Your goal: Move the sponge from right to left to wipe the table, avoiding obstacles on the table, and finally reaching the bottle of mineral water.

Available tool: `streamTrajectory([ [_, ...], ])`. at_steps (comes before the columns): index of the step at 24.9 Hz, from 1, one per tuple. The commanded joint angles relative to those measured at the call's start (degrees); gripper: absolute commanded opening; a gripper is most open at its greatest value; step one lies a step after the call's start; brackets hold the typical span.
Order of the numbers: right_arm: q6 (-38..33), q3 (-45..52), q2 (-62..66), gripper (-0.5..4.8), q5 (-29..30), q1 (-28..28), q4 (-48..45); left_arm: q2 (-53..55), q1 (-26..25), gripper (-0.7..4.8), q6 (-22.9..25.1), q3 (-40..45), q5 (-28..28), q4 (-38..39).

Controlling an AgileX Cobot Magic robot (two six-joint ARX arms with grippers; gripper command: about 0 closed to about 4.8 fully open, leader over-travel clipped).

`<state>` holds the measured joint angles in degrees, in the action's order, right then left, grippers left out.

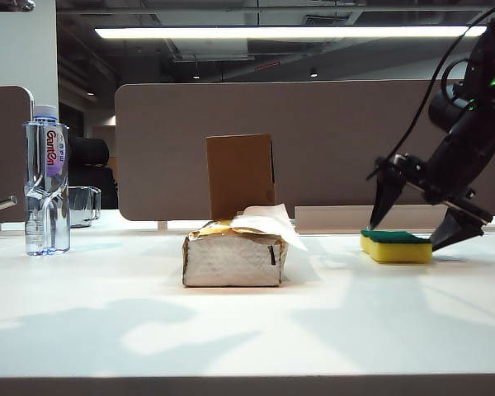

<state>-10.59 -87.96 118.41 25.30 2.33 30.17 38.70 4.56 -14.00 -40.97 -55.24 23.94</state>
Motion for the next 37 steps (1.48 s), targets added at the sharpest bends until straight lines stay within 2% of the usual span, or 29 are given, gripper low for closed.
streamTrajectory([
  [1, 0.31, -0.31, 0.37, 4.62, -1.46, 0.07, -0.09, -0.04, 0.0, 4.35, 0.09, -0.44, 0.0, -0.44],
  [5, 0.33, -0.31, 0.81, 4.19, -4.63, 0.07, -0.55, -0.04, 0.0, 4.35, 0.09, -0.44, 0.11, -0.46],
  [10, 0.33, -0.31, 1.46, 4.17, -6.69, 0.11, -0.48, -0.04, 0.0, 4.35, 0.11, -0.44, 0.15, -0.46],
  [11, 0.33, -0.28, 1.77, 3.95, -8.09, 0.28, -0.04, -0.04, 0.0, 4.35, 0.09, -0.44, 0.15, -0.48],
  [12, 0.33, -0.28, 2.12, 2.98, -8.31, 0.31, 0.04, -0.04, 0.0, 4.34, 0.11, -0.44, 0.15, -0.5],
  [13, 0.33, -0.28, 2.38, 2.42, -8.13, 0.33, -0.02, -0.04, 0.0, 4.34, 0.13, -0.44, 0.2, -0.5],
  [14, 0.33, -0.28, 2.4, 2.01, -7.76, 0.33, -0.02, -0.04, 0.0, 4.34, 0.13, -0.44, 0.22, -0.48],
  [16, 0.33, -0.28, 2.4, 1.97, -7.69, 0.33, -0.48, -0.04, 0.0, 4.34, 0.13, -0.44, 0.7, -0.5],
  [18, 0.33, -0.28, 2.4, 1.05, -7.78, 0.33, -0.42, -0.04, 0.0, 4.34, 0.11, -0.44, 1.4, -0.48],
  [19, 0.33, -0.28, 2.4, 0.35, -7.78, 0.33, -0.42, -0.04, 0.0, 4.34, 0.11, -0.44, 1.42, -0.48],
  [20, 0.33, -0.28, 2.4, -0.13, -7.8, 0.33, -0.46, -0.04, 0.0, 4.34, 0.11, -0.44, 1.42, -0.48],
  [27, 0.33, -0.28, 2.4, -0.06, -10.49, 0.22, -0.31, -0.04, 0.0, 4.35, 0.31, -0.44, 0.96, -0.46],
  [37, 0.39, -0.11, 2.21, -0.06, -10.03, -0.31, 8.96, -0.07, 0.0, 4.34, 0.28, -0.46, 0.98, -0.48],
])
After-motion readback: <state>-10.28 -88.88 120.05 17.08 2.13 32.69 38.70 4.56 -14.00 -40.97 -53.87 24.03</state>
